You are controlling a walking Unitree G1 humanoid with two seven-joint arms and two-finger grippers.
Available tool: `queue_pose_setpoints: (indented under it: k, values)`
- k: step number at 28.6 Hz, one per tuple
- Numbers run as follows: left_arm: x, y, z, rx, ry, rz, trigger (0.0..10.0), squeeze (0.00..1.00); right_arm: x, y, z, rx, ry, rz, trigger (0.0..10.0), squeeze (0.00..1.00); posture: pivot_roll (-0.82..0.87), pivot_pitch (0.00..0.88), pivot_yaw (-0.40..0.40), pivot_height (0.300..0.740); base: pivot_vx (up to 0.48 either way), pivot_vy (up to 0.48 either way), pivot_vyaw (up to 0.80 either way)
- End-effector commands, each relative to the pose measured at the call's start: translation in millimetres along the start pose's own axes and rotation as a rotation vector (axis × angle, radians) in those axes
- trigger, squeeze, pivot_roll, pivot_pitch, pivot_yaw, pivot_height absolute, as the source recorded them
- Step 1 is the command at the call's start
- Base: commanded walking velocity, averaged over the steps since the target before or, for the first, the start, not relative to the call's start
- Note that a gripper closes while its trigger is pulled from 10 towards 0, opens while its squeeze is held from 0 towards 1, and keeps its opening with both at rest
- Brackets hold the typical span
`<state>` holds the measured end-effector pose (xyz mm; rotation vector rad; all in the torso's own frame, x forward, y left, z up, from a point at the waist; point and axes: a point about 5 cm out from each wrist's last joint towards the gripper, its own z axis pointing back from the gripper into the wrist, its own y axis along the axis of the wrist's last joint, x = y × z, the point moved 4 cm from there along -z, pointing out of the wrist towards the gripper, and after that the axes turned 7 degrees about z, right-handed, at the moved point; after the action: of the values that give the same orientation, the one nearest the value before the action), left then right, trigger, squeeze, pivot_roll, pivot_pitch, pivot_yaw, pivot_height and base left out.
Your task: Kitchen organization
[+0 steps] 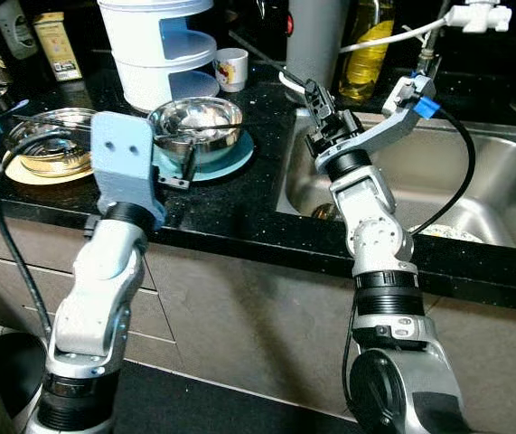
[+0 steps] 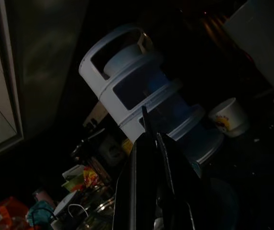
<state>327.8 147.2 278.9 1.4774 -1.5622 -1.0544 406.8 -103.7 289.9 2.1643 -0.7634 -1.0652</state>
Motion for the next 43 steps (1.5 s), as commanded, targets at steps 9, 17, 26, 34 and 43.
queue_pose_setpoints:
  k: [9,17,26,34,43]
  values:
    - [3.0,17,-4.7,0.049,-0.033,-0.018,10.0,0.00,8.8,10,1.4,0.002,-0.030,0.024,10.0,0.00,0.07,0.000,0.020,0.740,0.316,0.000,-0.29]
    - [15.1,20,-4.9,0.057,-0.085,0.003,10.0,0.00,13.8,21,3.3,0.043,-0.040,0.012,10.0,0.00,0.07,0.000,0.021,0.740,0.320,0.000,-0.70]
    - [51.6,20,2.9,0.048,-0.319,-0.047,10.0,0.00,20.9,25,4.3,0.046,-0.057,0.027,10.0,0.00,0.08,0.000,0.019,0.740,0.096,0.000,0.00]
    - [74.3,9,14.6,0.013,-0.495,-0.288,10.0,0.00,23.9,26,4.5,0.038,-0.067,0.037,10.0,0.00,0.08,0.000,0.017,0.740,0.000,0.000,0.00]
    - [45.1,-7,10.2,-0.066,-0.525,-0.603,10.0,0.00,37.9,21,15.2,-0.078,-0.083,0.262,10.0,0.00,0.08,0.000,0.019,0.740,0.000,0.000,0.00]
